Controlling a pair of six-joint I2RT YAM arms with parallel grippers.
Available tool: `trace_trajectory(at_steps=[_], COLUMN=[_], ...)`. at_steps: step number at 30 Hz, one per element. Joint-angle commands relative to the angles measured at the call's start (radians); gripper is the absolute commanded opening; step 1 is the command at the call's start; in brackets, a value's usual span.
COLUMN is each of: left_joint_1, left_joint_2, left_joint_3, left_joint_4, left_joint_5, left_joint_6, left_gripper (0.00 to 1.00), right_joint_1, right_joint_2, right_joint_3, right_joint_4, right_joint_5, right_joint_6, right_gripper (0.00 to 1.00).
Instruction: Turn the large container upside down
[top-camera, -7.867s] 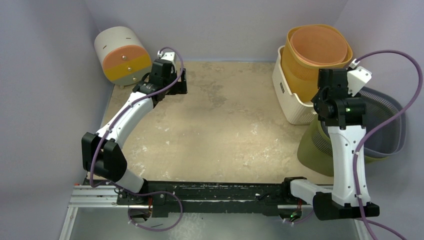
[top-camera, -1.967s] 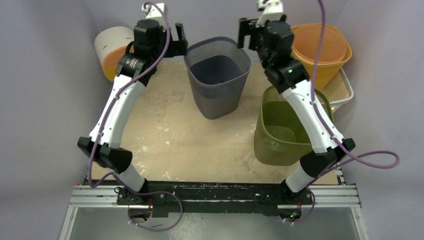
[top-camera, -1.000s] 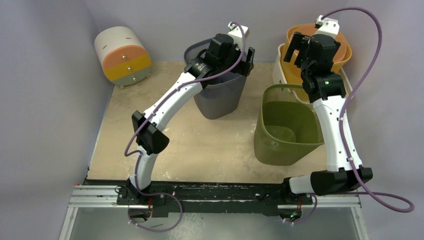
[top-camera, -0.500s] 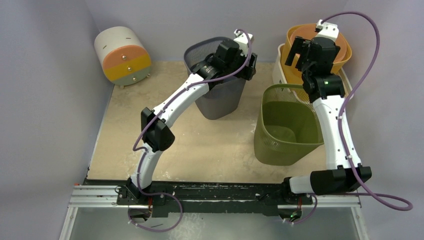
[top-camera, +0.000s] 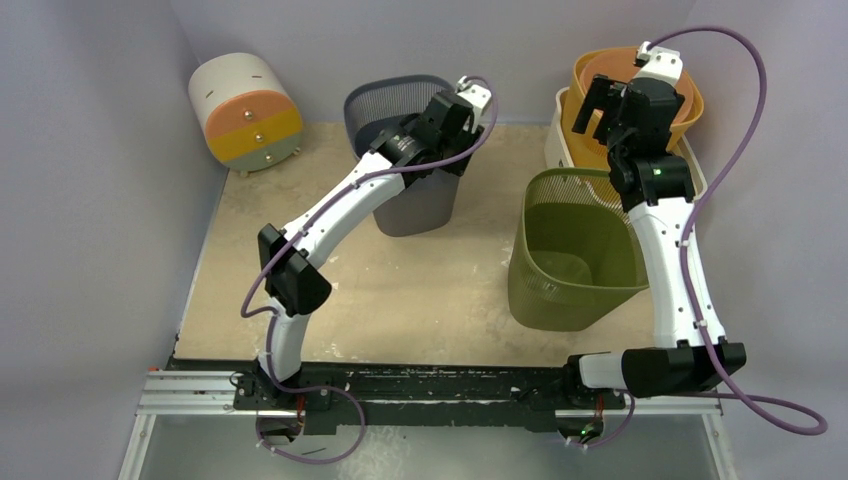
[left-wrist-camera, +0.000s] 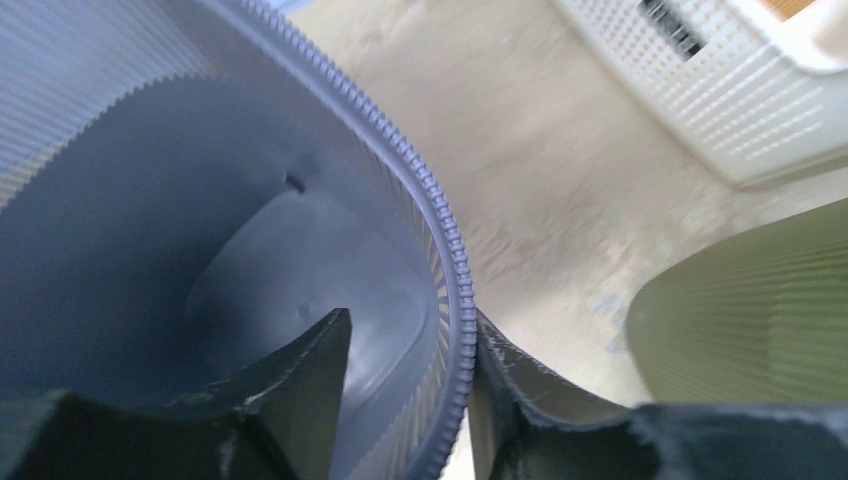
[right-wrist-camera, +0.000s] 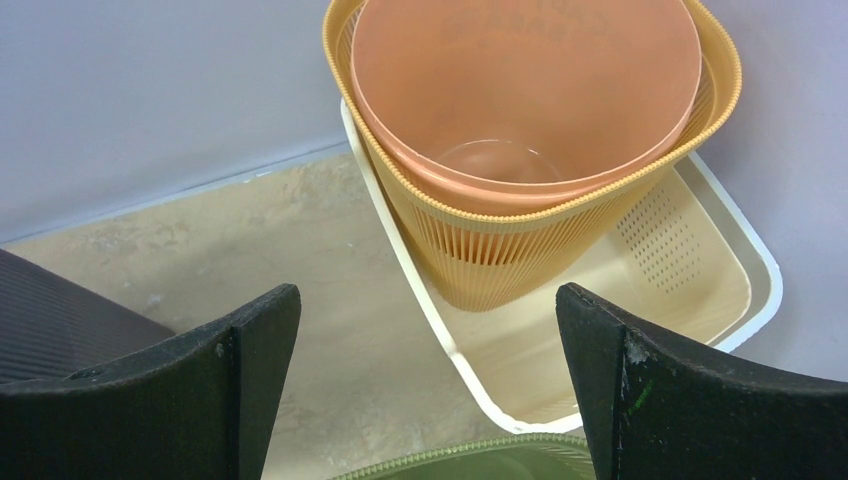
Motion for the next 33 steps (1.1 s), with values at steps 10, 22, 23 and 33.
trace_trajectory(at_steps=[10, 22, 23, 33], left_joint_1=[0.016, 0.015, 0.014, 0.014], left_joint_2=[-0.077, -0.107, -0.101, -0.028], left_joint_3=[-0.016, 0.035, 0.041, 0.054], left_joint_4=[-0.132, 0.081, 0.081, 0.054], left_joint_5=[-0.212, -0.123, -0.116, 0.003], left_joint_6=[0.085, 0.124, 0.128, 0.114], left_gripper=[0.75, 0.72, 0.7, 0.65], right_joint_1=[-0.006, -0.007, -0.007, -0.009], right_joint_2=[-0.029, -0.016, -0.016, -0.023], right_joint_3=[-0.026, -0.003, -0.002, -0.024], right_joint_4=[0.047, 0.044, 0.044, 0.046], right_joint_5=[-0.042, -0.011, -0.009, 0.0], right_joint_6=[0.017, 0.0, 0.001, -0.003], right_gripper=[0.98, 0.98, 0.98, 0.98])
